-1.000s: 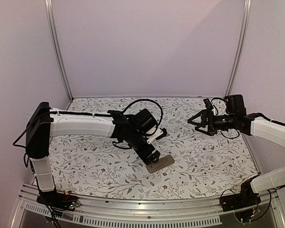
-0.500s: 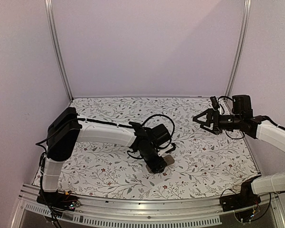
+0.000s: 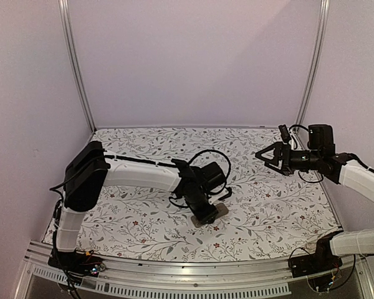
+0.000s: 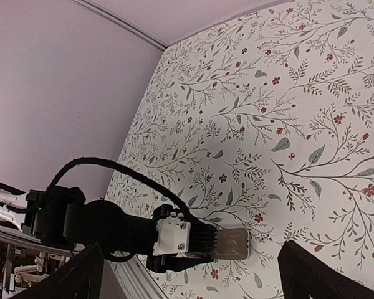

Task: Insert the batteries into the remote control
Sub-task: Pick up the remote control from the center of the board, then pass from the left arm to the right

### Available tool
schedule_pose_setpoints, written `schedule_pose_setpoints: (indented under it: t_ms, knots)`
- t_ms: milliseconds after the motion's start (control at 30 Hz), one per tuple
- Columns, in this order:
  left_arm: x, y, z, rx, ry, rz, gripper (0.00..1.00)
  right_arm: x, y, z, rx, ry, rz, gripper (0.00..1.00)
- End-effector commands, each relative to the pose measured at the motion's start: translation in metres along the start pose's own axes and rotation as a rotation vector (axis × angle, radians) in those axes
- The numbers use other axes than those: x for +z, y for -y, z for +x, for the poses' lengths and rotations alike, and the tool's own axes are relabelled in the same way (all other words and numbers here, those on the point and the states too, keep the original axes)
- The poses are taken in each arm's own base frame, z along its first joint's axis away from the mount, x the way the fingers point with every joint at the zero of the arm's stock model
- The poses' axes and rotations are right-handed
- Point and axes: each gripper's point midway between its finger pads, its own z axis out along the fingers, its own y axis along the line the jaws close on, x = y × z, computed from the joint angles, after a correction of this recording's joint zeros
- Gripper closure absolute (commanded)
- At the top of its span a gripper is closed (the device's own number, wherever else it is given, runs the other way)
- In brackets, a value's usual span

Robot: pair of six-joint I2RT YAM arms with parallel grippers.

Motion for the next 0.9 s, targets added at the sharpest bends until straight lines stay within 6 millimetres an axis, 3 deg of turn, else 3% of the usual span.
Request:
schedule_pose_setpoints:
  t_ms: [0,133,233,433,633,867]
  knots:
    - [-0.039,0.002,-0.016,-0.032,0.103,0.078,0.62,-0.003,-0.001,-0.005,-0.019,0.021,0.005,0.01]
    - [-0.095,0.009,-0.047,-0.038,0.308,0.196,0.63,0.004,-0.014,-0.007,-0.026,-0.01,-0.081,0.04]
    - [-0.139,0.02,-0.063,-0.014,0.453,0.317,0.63,0.005,-0.035,-0.01,-0.069,-0.009,-0.151,0.04]
    - [-0.205,0.044,-0.075,0.059,0.641,0.53,0.64,0.006,-0.1,-0.002,-0.24,-0.035,-0.351,0.04]
    - [-0.237,0.062,-0.077,0.113,0.704,0.648,0.64,0.002,-0.145,0.009,-0.33,-0.068,-0.497,0.05]
    - [-0.245,0.063,-0.08,0.099,0.735,0.7,0.65,0.003,-0.179,0.029,-0.393,-0.131,-0.61,0.07]
